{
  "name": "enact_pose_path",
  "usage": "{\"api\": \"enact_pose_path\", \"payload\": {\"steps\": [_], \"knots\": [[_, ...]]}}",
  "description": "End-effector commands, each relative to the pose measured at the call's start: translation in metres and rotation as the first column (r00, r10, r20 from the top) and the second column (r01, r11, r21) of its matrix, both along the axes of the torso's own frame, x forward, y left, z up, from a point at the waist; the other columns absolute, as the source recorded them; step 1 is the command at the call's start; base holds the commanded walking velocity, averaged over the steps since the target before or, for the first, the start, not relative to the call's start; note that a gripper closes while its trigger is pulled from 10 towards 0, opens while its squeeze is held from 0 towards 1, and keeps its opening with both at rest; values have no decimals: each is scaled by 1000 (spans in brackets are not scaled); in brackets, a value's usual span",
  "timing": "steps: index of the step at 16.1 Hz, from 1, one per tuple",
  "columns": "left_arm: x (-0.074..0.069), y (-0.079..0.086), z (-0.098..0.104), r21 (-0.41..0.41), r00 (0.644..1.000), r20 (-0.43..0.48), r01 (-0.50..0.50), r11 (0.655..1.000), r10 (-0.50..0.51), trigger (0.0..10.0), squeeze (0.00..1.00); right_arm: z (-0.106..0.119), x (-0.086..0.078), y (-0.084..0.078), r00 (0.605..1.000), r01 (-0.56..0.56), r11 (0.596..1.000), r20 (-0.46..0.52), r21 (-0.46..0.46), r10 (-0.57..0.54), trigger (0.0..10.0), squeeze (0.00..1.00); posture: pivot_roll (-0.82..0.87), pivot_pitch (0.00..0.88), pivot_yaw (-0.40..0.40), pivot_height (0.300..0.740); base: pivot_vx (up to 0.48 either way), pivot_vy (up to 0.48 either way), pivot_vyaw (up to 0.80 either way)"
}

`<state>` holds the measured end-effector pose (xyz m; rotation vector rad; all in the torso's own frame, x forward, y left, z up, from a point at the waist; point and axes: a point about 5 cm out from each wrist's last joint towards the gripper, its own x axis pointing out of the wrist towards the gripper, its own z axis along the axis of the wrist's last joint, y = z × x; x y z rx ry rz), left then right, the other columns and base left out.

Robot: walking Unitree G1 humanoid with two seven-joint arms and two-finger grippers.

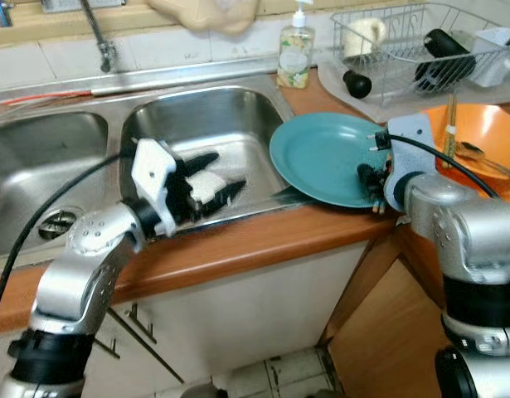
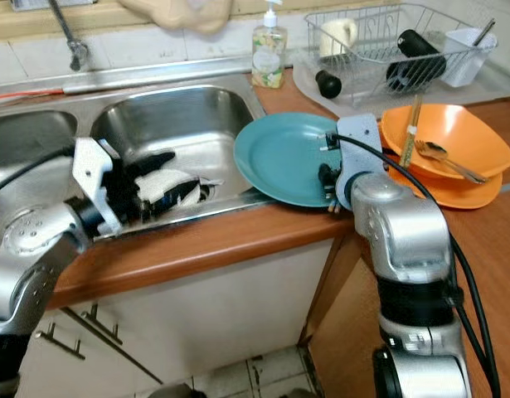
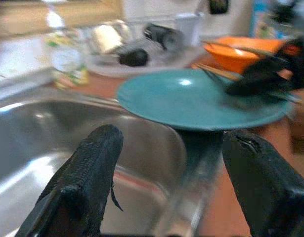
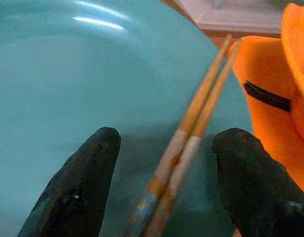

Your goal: Kitchen organization

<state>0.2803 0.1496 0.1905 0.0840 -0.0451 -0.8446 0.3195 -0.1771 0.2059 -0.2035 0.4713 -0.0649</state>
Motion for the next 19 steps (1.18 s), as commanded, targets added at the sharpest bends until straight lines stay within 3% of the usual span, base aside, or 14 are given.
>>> {"api": "enact_pose_path", "payload": {"steps": [1,4,9,11,13,19], "knots": [[-5,-2,3,11,1000,-4,31,999,-31,10000,0,4,3,-2,1000,30,1000,4,-5,-30,10000,0,-84,0,39,740,0,0,0],[-7,-4,5,12,999,-17,51,999,-50,10000,0,0,9,-3,998,66,998,-13,0,-66,10000,0,-82,0,36,740,0,0,0],[-10,-6,5,25,995,-42,89,996,-88,10000,0,-6,22,8,1000,1,999,-16,49,0,9922,0,-83,0,47,740,0,0,0],[-10,-8,4,31,994,-44,98,995,-97,10000,0,-7,25,9,1000,-12,999,-19,42,13,6510,0,-82,0,45,740,0,0,0],[-12,-9,4,29,994,-48,104,994,-103,10000,0,-8,27,7,1000,-17,999,-26,41,18,4000,0,-81,0,41,740,0,0,0],[-13,-12,3,35,990,-64,131,991,-129,10000,0,-10,30,8,998,-52,997,-18,54,53,1608,0,-81,0,42,740,0,0,0]]}}
